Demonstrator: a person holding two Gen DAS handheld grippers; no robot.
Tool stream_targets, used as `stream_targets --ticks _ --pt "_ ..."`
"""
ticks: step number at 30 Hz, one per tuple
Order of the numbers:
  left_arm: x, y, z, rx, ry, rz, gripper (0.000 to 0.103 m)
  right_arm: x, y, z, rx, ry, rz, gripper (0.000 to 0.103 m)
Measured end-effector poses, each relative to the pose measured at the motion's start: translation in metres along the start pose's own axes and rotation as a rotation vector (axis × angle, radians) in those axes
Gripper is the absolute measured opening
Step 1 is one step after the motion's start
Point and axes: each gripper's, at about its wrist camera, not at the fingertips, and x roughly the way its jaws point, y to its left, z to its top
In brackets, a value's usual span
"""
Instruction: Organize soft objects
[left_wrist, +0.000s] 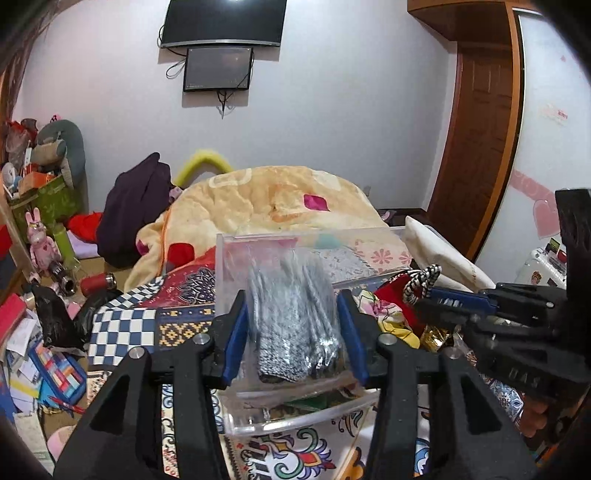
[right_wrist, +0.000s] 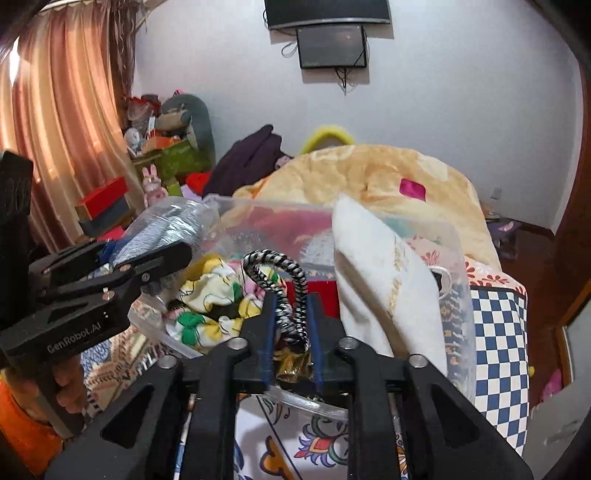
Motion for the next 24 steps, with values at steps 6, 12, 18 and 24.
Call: stream_targets --ticks 6,12,18,24 --pt "-0.011 -0.006 -0.005 0.028 -0.03 0.005 0.068 -0.007 -0.002 -0.006 -0.016 -0.009 0.005 0.045" --pt "-0.035 -0.006 -0.002 0.003 -0.071 -0.018 0.068 -0.025 -0.005 -0.005 -0.011 -0.044 0.019 0.051" --pt "-0.075 -0.015 0.009 0.008 -0.156 -0.029 0.068 -0.067 0.0 0.003 -0.021 -0.137 0.047 0.051" --pt "-0.124 -0.033 0.021 0.039 -0.261 -0.034 0.069 -0.119 0.007 0.011 -0.036 -0.27 0.032 0.055"
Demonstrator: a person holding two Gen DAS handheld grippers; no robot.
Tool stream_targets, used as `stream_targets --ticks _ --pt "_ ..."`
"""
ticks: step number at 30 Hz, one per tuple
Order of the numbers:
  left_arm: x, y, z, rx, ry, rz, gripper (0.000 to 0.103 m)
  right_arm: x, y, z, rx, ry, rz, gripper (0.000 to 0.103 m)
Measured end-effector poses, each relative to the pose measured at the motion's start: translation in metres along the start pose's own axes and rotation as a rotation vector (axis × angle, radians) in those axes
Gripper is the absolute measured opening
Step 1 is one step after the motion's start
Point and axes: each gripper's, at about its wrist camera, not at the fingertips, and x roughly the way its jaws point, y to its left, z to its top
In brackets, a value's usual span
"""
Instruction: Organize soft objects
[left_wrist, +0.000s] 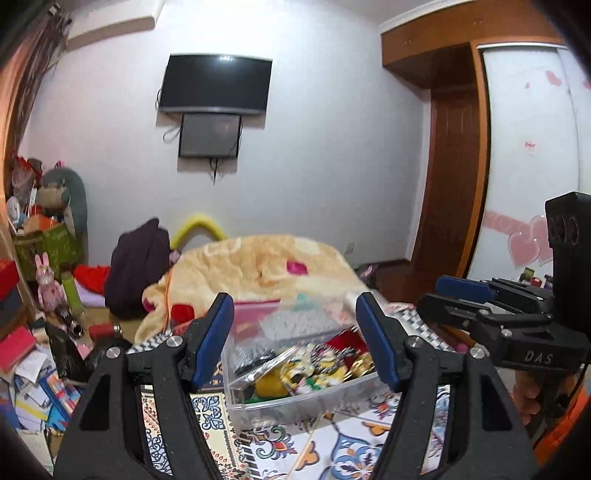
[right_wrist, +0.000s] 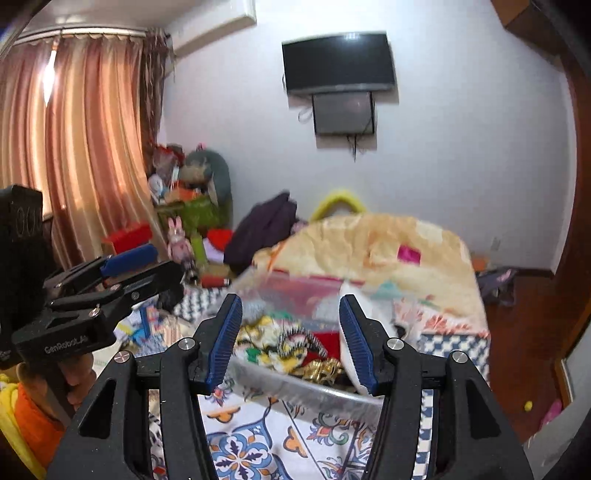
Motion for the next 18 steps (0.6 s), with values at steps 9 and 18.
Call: stream_targets --ticks 9,18 --pt "-0.045 -0.023 0.016 0.031 -0.102 0.014 0.098 -0.051 0.003 0.013 0.006 -0.141 -0.054 0.076" --pt "-0.065 -0.033 0.021 0.026 -0.135 0.02 0.103 -0.068 0.005 0.017 0.018 -0.199 -0.073 0.089"
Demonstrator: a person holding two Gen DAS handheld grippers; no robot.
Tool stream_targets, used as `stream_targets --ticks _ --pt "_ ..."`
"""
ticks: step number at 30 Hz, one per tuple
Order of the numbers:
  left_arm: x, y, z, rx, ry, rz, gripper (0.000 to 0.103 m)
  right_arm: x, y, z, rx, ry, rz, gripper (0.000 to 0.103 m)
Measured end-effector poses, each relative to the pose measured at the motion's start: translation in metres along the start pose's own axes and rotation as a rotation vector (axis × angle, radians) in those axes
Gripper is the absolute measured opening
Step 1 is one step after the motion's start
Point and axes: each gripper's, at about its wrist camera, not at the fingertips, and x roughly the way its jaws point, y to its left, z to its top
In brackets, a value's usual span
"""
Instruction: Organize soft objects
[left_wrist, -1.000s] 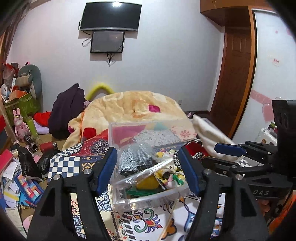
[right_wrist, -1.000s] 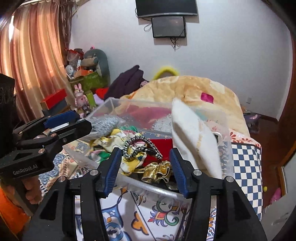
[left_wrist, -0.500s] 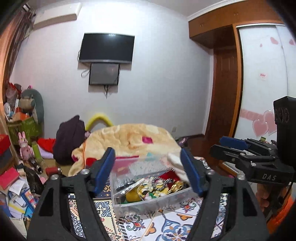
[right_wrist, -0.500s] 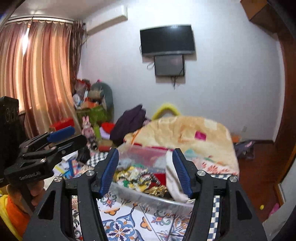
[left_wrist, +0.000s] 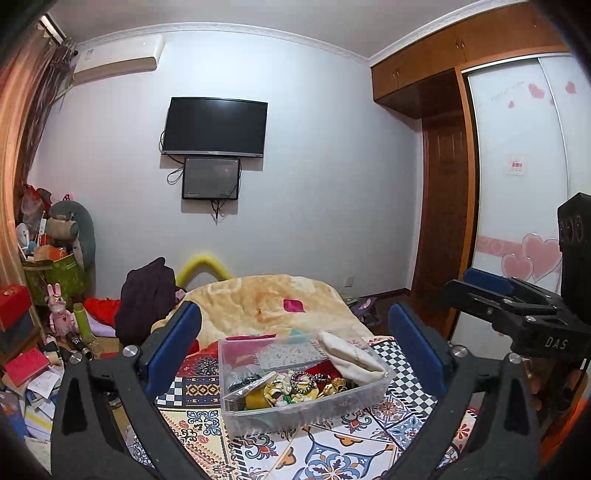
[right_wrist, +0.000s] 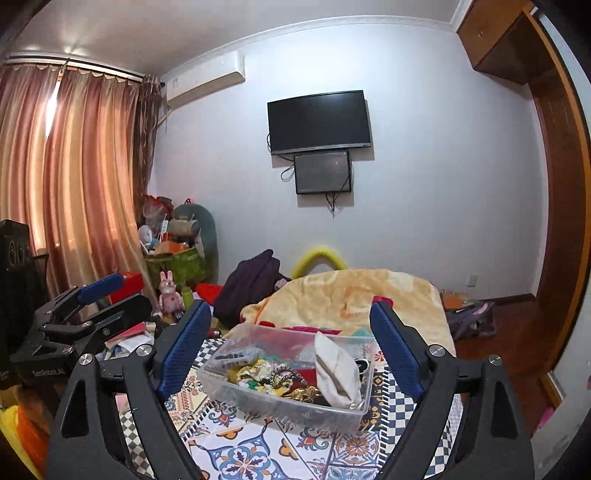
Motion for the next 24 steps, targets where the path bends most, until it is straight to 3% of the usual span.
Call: stream_targets --ticks 4,24 --pt "-0.004 -0.002 0.002 0.007 -0.012 0.015 0.103 -0.007 0.002 -0.002 0.0 -0.024 -0.017 0.101" --pt "-0.01 -0.004 0.002 0.014 -0.017 0.019 0.103 -0.015 0.001 -0.007 -0.001 -0.043 -0.013 0.103"
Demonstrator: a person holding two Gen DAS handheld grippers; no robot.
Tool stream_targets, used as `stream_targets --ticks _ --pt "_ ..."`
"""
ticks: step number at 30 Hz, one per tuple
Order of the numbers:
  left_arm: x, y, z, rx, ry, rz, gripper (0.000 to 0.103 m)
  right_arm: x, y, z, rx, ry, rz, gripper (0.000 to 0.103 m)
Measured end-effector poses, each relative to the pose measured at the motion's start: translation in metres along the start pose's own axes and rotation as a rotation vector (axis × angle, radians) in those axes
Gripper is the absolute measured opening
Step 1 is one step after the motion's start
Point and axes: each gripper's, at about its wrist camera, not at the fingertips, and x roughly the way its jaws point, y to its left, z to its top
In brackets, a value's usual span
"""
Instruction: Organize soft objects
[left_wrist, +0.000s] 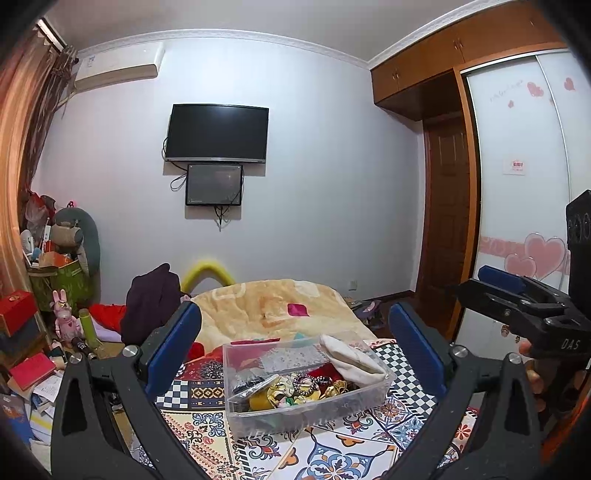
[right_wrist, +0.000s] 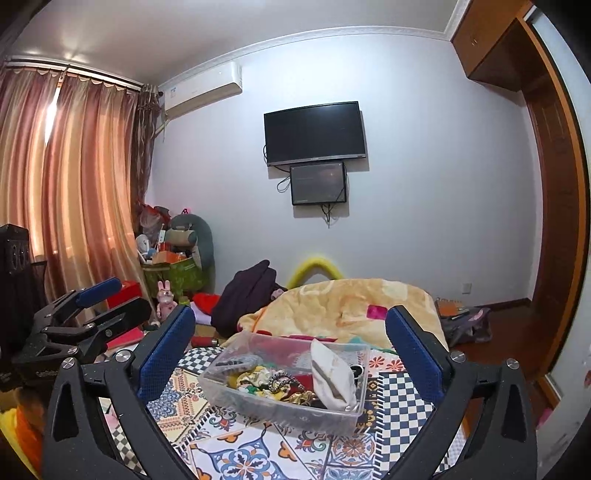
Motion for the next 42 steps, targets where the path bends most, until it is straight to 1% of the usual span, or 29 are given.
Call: stream_targets --ticks 18,29,42 --pt "-0.0005 -0.0016 0.0011 0.005 0.0 -0.012 0.103 -0.0014 0.0026 -0.0004 -0.002 0.002 0.009 0.103" --pt "-0.0007 -0.0025 0.002 0.013 -0.002 -0.031 0.103 0.0 0.0052 -0.0004 -0.002 0.009 0.008 0.103" --pt "0.0008 -0.0004 0.0005 0.0 0.028 -0.049 0.103 0.003 0.0071 -0.0013 -0.005 0.026 0.003 0.103"
